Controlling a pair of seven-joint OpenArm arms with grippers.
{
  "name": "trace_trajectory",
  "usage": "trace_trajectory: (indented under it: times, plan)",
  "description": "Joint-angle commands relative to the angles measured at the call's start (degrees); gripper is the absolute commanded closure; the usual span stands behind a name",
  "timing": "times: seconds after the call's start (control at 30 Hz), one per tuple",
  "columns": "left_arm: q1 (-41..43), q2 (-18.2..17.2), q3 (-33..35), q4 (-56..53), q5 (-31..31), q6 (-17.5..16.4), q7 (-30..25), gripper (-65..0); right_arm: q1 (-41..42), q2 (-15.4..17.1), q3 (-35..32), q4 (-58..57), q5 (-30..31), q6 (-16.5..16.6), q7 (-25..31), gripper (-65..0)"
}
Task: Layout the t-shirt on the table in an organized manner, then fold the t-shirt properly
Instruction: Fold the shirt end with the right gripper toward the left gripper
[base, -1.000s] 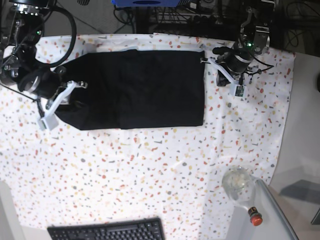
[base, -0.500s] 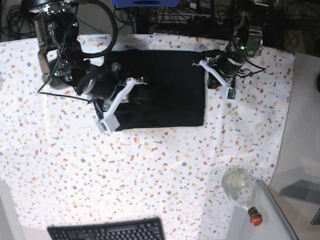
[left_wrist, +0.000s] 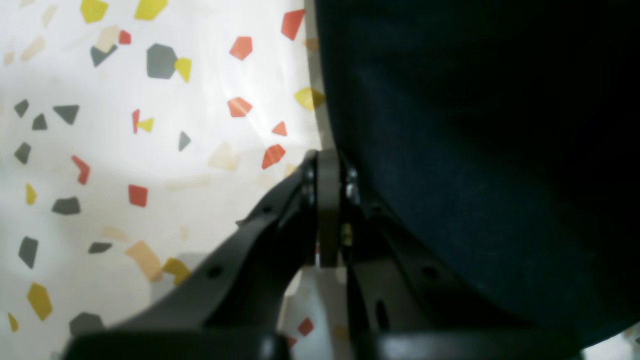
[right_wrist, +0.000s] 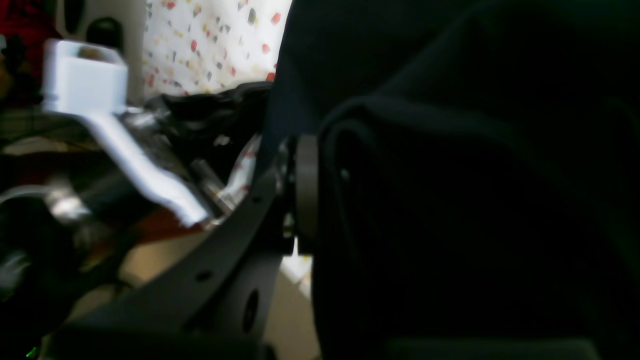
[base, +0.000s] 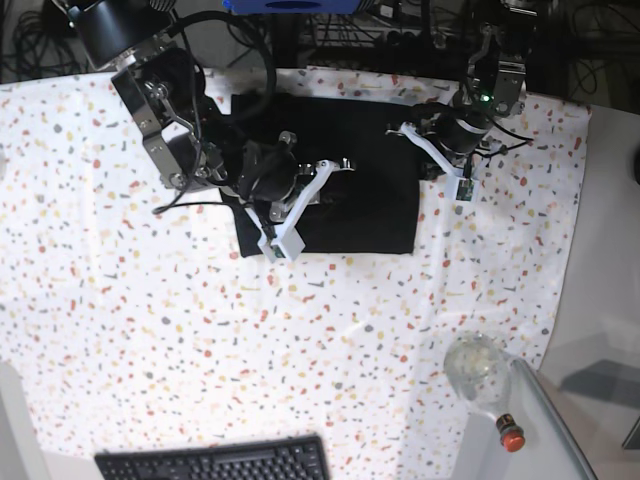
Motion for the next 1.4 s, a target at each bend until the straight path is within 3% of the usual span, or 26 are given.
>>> trace_trajectory:
  times: [0.0,0.53,0.73,0.87,1.0,1.17,1.37]
  plan:
    - [-0.09,-0.34,-0.12,0.70,-0.23,-0.25,-0.77,0.0,1.88,-0.34,-0.91,-0.40,1.01,0.36,1.42,0.0]
    - [-0.18,-0.34,-0.12,0.61,-0.23,-0.25,-0.77,0.0,11.28,-3.07,-15.42,-9.99,0.92,0.10,4.32,0.0]
    - [-0.09,-0.60,-0.12,0.61,-0.14,-0.25,-0.77,0.0,11.28,-3.07,-15.86,-9.46,0.92,-4.65,4.14,0.0]
    - [0.35,-1.66,-0.82,1.22,-0.14,-0.25,-0.68,0.0,11.11,-3.07,-15.95,-7.97,0.92,-5.17,4.23,-19.4]
    - [1.75,-5.00,-1.61,2.10,-0.58,-0.25,-0.68,0.0,10.76,-2.89,-16.21,-5.68,0.92,-5.17,3.97,-31.4]
    - [6.24,-5.88,-9.61,6.24,-0.40,-0.25,-0.68,0.0,11.99,-2.71,-20.69,-5.94,0.92,-5.70,4.14,-35.7]
    - [10.81,-5.97,-17.61,10.37,-0.14,-0.25,-0.59,0.0,15.06,-2.98,-27.20,-5.94,0.83,-11.06,4.23,-35.6]
